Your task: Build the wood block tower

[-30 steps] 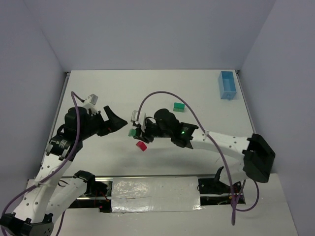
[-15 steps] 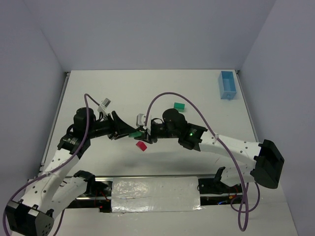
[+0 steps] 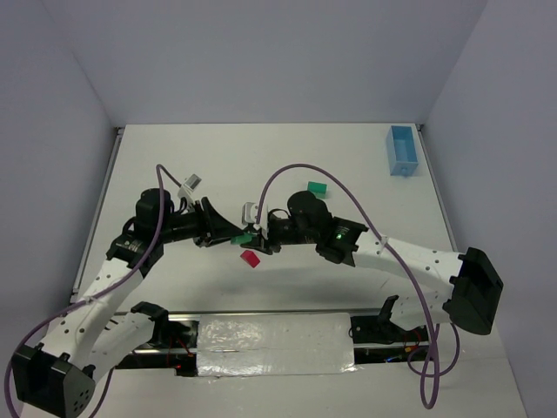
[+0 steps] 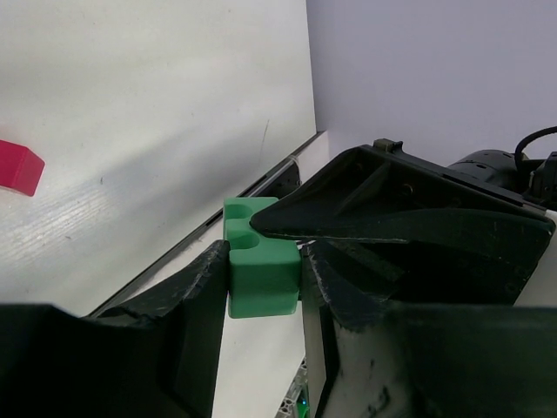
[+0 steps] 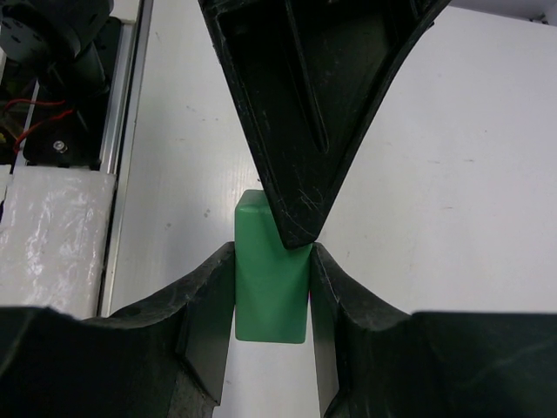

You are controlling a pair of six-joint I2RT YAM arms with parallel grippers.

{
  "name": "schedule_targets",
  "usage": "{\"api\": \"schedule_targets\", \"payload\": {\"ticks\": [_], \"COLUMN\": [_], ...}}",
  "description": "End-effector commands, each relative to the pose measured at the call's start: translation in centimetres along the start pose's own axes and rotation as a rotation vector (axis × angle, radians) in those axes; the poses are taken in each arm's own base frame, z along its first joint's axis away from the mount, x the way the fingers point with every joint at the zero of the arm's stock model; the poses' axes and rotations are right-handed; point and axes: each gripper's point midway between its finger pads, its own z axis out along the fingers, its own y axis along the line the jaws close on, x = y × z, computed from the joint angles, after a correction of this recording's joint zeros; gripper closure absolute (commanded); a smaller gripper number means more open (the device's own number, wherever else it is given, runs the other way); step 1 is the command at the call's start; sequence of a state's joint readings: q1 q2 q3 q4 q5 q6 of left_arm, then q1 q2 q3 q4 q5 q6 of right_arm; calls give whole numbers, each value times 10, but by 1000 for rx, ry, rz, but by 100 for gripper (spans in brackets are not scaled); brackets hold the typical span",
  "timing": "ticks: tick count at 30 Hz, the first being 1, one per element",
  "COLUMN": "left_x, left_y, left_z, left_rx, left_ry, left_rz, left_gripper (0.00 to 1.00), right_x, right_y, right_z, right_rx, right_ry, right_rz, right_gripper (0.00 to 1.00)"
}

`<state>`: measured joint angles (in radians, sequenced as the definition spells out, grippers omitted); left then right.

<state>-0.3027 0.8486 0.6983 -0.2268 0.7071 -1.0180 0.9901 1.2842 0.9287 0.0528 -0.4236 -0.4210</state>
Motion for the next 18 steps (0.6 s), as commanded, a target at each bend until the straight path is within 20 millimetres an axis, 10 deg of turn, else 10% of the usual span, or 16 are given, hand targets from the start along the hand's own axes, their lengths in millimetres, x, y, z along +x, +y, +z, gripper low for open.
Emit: {"api": "schedule_targets", "payload": {"ticks": [1,2,4,12,18], "left_x": [-16,-19,-26,-47,-56], "left_y": [-16,-16,-16,-26,-36], "left_z": [-4,-5,-8,-15,-21], "left_rx": [22,14,2,25,83], "left_ry": [-82,-103,-154,-300,-391], "left_rz": [97,101,107,96,40], "left_gripper": [100,100,100,100,100], "right_x": [-35,-36,-35,-42,-41], "right_y": [0,-2,-8,-45,-36], "right_z": [-8,-10,-12,-60,-43], "right_rx": [-6,8,55,424,433], "right_ry": [-98,-103,-101,-241,-229], "right_rz": [-36,-24,29,492,1032], "right_gripper": [66,56,0,0,5]}}
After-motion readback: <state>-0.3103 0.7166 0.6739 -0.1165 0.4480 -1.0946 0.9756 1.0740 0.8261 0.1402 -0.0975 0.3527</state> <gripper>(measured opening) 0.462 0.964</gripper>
